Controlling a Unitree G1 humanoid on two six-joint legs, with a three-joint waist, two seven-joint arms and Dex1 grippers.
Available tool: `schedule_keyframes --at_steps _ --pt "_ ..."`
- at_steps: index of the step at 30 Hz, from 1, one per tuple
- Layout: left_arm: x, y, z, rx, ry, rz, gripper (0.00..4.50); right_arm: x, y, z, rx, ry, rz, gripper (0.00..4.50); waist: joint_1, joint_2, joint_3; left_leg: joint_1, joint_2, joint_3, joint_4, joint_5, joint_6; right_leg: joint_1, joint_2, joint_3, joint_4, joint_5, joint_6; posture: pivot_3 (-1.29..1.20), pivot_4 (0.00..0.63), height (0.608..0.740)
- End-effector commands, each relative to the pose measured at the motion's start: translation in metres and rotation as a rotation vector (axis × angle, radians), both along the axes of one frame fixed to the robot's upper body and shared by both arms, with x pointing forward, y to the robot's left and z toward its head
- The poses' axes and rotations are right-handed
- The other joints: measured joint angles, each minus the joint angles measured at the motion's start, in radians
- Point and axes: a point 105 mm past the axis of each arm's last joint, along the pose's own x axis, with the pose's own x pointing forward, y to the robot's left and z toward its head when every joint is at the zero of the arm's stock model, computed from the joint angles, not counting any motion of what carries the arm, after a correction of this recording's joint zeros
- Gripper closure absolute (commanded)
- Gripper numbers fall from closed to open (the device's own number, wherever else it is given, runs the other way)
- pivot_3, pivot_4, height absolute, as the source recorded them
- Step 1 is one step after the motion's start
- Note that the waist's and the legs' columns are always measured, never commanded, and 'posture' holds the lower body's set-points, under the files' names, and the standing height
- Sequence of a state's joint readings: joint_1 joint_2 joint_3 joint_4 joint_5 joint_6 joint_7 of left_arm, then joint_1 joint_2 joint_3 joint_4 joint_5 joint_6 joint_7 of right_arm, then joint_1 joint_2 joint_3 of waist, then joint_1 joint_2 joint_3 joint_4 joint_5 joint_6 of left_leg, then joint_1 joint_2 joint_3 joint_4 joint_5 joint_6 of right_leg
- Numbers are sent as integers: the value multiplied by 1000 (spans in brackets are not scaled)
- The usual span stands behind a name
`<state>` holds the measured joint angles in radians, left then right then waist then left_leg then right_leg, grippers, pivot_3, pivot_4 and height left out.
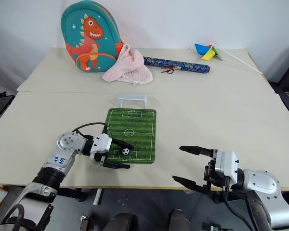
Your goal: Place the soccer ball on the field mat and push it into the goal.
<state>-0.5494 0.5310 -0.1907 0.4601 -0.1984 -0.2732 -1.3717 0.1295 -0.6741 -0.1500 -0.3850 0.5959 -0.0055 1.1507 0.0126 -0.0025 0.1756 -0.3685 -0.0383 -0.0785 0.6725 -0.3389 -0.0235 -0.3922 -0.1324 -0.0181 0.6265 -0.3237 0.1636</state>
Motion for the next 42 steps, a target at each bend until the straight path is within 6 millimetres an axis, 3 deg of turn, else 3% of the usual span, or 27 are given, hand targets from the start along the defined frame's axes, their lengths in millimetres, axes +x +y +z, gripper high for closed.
schedule_keyframes --at_steps 1,5,8,10,16,19,21,24,28,30,36,42 --pt "1 -1 24 -86 -65 3 726 -2 3 3 21 -7 19 0 0 0 0 0 0 0 0 0 0 0 0 0 0 0 0 0 150 740" --pt "3 -1 46 -174 -97 31 726 -3 3 1 23 1 19 0 0 0 0 0 0 -1 0 0 0 0 0 0 0 0 0 0 150 740" --pt "2 16 72 -232 -133 91 726 -3 3 0 27 11 23 0 -1 0 0 0 0 -1 1 0 0 0 0 0 0 0 0 0 150 740" --pt "-8 28 80 -230 -117 94 726 -3 4 -1 28 13 28 0 -11 0 0 -1 1 -2 0 0 0 0 0 0 0 0 0 0 150 740" --pt "-43 71 59 -91 22 154 726 1 1 3 34 -11 20 0 -16 0 0 3 1 -7 -4 0 0 -1 0 3 0 0 0 0 150 740" --pt "-58 107 27 -34 110 305 1301 10 -6 9 36 -73 -36 0 -15 0 0 3 1 -7 -5 0 0 -1 -1 4 -3 0 -1 0 150 740" --pt "-63 117 14 -28 140 355 1932 13 -9 11 45 -95 -68 0 -14 1 1 3 1 -7 -6 0 0 -1 -1 3 -5 0 -1 0 150 740" --pt "-81 114 -2 -13 172 333 2846 11 -17 10 20 -103 -63 0 -3 1 1 2 1 -8 -6 0 0 -1 -1 2 -5 0 -1 0 150 740" --pt "-87 92 4 -67 178 272 4066 9 -19 13 30 -109 -49 0 9 1 1 1 1 -8 -5 0 0 -1 -2 2 -6 0 -1 0 150 740" --pt "-87 82 6 -86 165 244 4421 5 -16 12 20 -115 -19 0 11 1 1 2 1 -9 -5 0 0 0 -2 2 -5 0 -1 0 150 740" --pt "-83 54 15 -124 186 192 4421 -3 -3 21 99 -119 53 0 7 1 1 2 1 -8 -5 0 0 0 -1 3 -5 0 -1 0 150 740" --pt "-69 29 9 -134 198 159 4421 -14 -8 15 107 -124 71 0 9 1 1 2 0 -8 -5 0 0 0 -1 3 -5 0 -1 0 150 740"
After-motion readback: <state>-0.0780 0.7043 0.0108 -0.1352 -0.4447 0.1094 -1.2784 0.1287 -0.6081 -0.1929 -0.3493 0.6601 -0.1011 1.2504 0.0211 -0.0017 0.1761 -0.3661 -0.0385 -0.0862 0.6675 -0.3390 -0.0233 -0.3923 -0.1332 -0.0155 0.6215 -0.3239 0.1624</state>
